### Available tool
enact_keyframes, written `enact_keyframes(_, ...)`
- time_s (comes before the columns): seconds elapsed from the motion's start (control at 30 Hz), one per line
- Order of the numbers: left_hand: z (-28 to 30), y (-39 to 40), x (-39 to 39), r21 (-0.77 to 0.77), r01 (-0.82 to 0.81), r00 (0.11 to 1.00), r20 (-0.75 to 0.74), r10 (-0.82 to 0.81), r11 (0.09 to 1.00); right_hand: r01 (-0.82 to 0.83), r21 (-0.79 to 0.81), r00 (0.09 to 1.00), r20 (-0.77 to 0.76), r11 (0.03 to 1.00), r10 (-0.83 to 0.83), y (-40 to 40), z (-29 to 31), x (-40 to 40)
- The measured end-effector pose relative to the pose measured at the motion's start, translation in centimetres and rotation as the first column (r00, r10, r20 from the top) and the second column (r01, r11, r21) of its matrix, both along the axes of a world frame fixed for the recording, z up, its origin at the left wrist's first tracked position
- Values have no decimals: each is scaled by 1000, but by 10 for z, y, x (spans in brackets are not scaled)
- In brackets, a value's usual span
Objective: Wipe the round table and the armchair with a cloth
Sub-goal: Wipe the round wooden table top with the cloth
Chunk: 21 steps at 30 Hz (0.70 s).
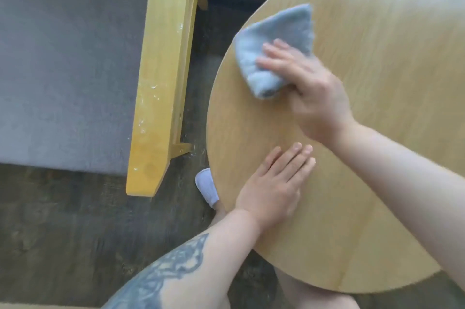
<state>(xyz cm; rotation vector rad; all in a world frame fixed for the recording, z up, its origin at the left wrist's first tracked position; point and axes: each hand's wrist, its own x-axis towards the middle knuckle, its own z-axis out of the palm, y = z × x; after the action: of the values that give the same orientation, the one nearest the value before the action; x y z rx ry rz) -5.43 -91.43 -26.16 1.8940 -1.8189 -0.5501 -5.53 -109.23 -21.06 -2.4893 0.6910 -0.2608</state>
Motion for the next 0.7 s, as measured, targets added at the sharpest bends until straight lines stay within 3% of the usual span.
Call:
enact_keyframes(0.03,0,2,2,-42,5,1000,-17,-6,999,225,-51,974,-16,973,-226,-35,-1,-14)
enact_keyframes(0.07,-1,3,4,-89,-14,1000,-29,11,996,464,-72,884,-30,883,-467,-59,-2,-25)
enact_keyframes(0.13,-1,7,7,-166,-39,997,-68,28,985,785,-72,608,-105,615,-787,-56,-17,-23)
enact_keyframes(0.17,1,9,7,-201,-13,996,-84,-4,980,789,-115,589,-136,603,-796,-33,-28,-18)
enact_keyframes(0.2,2,11,7,-243,58,994,-81,-80,968,691,-154,699,-109,706,-707,-3,-40,-13)
enact_keyframes(0.27,3,14,4,-291,264,953,-65,-295,919,260,-143,960,-69,955,-272,58,-50,-5)
enact_keyframes(0.33,3,12,0,-247,416,896,-55,-442,875,-145,-37,988,-58,989,142,87,-41,-2)
enact_keyframes(0.4,-2,10,-3,-157,449,893,37,-449,879,-261,83,965,-11,962,263,72,-23,-7)
enact_keyframes(0.43,-5,9,-5,-104,442,896,98,-433,891,-209,78,978,5,975,209,56,-14,-15)
enact_keyframes(0.5,-7,7,-4,-48,437,887,190,-421,898,65,-2,998,26,998,-65,12,-1,-39)
enact_keyframes(0.53,-7,8,-4,-42,436,883,211,-419,899,246,-48,969,15,968,-246,-11,1,-59)
enact_keyframes(0.6,-7,9,-5,-60,397,901,213,-377,916,561,-118,822,-39,819,-569,-41,-2,-101)
enact_keyframes(0.67,-6,8,-4,-125,209,970,156,-189,970,682,-145,705,-126,716,-697,-24,-19,-130)
enact_keyframes(0.7,-5,7,-3,-159,54,995,96,-39,986,662,-184,712,-149,726,-687,2,-29,-140)
